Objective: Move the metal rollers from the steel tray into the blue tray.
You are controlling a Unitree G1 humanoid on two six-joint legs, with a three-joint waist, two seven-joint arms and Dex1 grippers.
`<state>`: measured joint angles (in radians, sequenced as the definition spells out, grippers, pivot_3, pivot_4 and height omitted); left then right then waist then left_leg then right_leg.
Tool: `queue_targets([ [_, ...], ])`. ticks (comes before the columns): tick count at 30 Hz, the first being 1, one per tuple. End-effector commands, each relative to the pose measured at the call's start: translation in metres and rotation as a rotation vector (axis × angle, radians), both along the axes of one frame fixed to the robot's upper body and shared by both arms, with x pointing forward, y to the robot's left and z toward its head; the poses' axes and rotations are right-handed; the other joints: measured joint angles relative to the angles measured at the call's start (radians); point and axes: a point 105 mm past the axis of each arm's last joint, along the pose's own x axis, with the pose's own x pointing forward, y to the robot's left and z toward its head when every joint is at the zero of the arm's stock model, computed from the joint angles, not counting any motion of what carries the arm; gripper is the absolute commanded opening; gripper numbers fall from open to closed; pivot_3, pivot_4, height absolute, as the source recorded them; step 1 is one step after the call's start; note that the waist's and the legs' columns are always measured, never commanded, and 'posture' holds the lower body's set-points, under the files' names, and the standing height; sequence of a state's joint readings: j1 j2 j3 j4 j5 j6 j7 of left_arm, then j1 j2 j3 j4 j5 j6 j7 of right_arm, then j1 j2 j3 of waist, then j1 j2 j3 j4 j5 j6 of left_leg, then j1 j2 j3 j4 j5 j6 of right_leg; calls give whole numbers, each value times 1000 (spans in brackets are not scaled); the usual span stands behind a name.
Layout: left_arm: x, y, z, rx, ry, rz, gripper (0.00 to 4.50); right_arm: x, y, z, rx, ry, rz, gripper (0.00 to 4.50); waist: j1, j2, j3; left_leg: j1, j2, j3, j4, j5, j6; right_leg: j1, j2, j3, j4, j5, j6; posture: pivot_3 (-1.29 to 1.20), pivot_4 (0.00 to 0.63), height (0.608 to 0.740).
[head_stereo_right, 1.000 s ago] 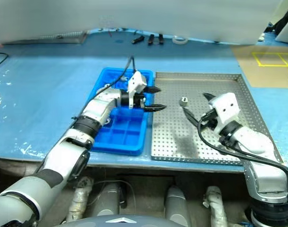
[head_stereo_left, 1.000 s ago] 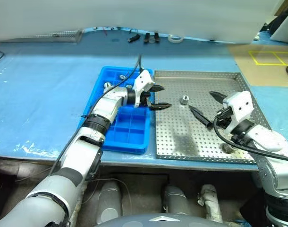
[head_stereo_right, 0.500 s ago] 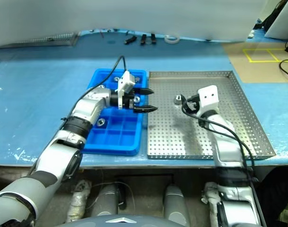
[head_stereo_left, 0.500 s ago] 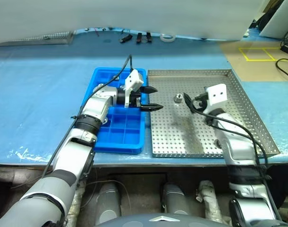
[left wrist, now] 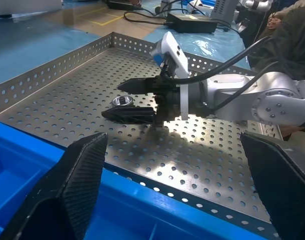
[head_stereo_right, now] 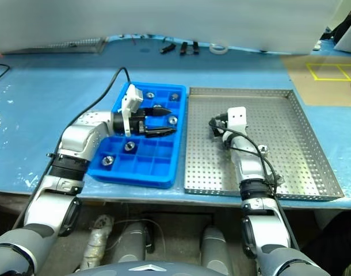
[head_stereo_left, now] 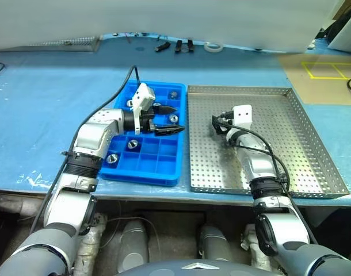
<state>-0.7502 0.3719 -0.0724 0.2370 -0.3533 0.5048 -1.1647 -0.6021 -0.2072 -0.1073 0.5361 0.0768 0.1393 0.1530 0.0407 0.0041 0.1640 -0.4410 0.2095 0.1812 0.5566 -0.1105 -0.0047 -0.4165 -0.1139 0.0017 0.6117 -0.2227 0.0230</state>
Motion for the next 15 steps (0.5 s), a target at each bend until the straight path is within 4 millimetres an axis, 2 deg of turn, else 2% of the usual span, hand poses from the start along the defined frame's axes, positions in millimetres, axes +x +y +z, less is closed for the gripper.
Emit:
queue_targets([
  [1,-1,3,8,-7,-30,15,4479,4,3,6,-5,-31,4,4500,0,0,0,0,0,0,0,0,0,0,0,0,0,0,0,-159,150,740],
  [6,-2,-2,5,-1,-33,14,4479,4,0,-6,-34,4,-14,4500,-1,0,0,0,0,0,0,0,0,0,0,0,0,0,0,-160,150,740],
  [14,-2,-3,2,15,-33,9,4500,4,-3,0,-28,-17,-35,1820,-2,0,0,0,1,0,0,0,-1,0,1,0,0,0,0,-174,150,740],
  [15,-2,-4,2,15,-31,6,4500,4,-2,0,-28,-18,-33,1639,-2,0,0,0,1,0,0,0,-1,0,1,0,0,0,0,-174,150,740],
])
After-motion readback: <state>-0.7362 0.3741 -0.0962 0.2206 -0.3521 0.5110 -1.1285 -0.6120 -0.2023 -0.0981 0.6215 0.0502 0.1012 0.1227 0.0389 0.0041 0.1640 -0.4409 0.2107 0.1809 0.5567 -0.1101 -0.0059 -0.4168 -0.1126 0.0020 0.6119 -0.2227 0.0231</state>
